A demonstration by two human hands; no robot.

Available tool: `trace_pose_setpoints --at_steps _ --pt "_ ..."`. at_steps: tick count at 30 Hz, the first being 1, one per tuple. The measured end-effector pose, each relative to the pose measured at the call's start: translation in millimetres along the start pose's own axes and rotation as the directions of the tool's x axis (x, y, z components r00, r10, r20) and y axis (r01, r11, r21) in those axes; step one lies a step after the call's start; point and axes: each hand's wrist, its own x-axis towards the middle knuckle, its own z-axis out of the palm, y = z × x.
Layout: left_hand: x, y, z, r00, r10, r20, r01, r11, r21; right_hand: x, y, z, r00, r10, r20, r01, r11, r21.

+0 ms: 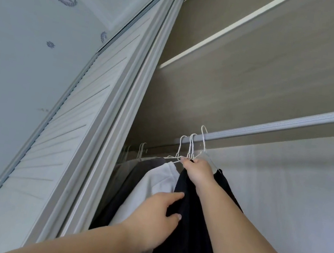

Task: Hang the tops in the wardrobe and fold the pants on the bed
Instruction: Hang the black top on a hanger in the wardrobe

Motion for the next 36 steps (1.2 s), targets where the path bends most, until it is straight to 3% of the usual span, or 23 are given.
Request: trace_pose_setpoints --at_steps 6,11,19,24,27,30,36 --pt "-13.2 -10.6 -7.2 1.0 -0.008 -0.025 0.012 0.991 0.136 -13.3 16.7 26.9 0.998 -0.007 0.055 0.003 0.998 0.064" --pt "-21.7 -17.2 -13.2 0.998 -0.05 0.037 0.05 0.999 -0.001 -27.8 18.4 33.6 0.99 -0.046 0.137 0.035 0.996 0.084" --pt "-52.2 -14.0 -25.0 0.998 -0.015 0.069 0.031 0.971 -0.238 -68.3 6.3 32.2 0.997 -0.044 0.07 0.041 0.998 0.048" --pt "-97.9 -10.2 -25.2 0.995 -0.09 -0.036 0.066 0.905 -0.42 -153.8 -6.2 28.2 0.983 -0.069 0.17 0.067 0.998 0.02" --pt "-136.9 -13.4 -20.8 0.973 -0.211 -0.094 0.134 0.848 -0.514 -219.6 -15.4 17.6 0.961 -0.007 0.276 -0.017 0.996 0.085" --pt "-195.8 -18.0 -16.3 0.95 -0.308 -0.042 0.207 0.727 -0.655 -285.7 -22.3 -0.6 0.947 0.054 0.316 -0.106 0.983 0.151" --pt "-335.3 -23.4 -18.0 0.93 -0.357 0.084 0.316 0.662 -0.679 -431.0 -18.6 -10.7 0.899 0.148 0.411 -0.262 0.936 0.237"
